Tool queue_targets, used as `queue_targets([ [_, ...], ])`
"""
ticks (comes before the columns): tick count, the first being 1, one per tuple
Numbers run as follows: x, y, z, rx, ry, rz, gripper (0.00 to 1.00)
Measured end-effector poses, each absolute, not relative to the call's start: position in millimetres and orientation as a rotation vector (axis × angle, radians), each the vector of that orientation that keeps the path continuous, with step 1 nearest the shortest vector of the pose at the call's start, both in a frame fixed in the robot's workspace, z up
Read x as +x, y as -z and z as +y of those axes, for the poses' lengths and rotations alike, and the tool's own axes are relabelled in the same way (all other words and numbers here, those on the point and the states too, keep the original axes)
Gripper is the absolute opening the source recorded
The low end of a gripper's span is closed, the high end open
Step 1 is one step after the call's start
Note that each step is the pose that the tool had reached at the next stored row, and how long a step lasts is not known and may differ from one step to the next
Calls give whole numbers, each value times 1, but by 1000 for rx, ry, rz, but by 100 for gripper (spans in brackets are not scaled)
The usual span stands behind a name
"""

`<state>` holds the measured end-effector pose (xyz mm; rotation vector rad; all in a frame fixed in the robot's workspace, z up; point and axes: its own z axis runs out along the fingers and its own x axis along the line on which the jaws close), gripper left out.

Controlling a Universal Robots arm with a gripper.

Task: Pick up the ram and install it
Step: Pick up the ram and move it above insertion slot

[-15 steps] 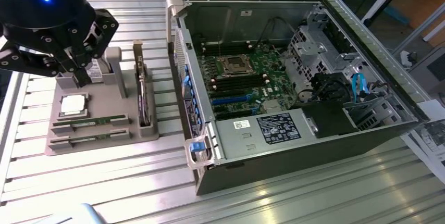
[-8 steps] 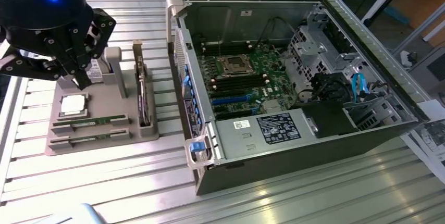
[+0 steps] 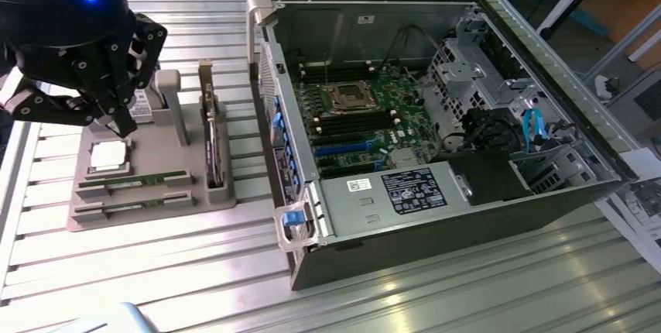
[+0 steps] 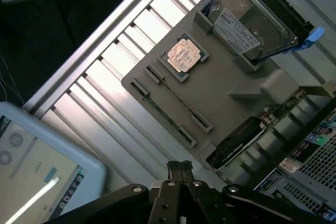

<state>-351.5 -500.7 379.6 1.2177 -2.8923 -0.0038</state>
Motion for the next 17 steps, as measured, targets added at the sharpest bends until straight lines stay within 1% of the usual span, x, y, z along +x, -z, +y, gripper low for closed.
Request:
queue_targets([
  [2,-351,-378,-501,1337,1,-2838,11],
  [17,-352,-373,-501,1714,-2,-2627,11],
])
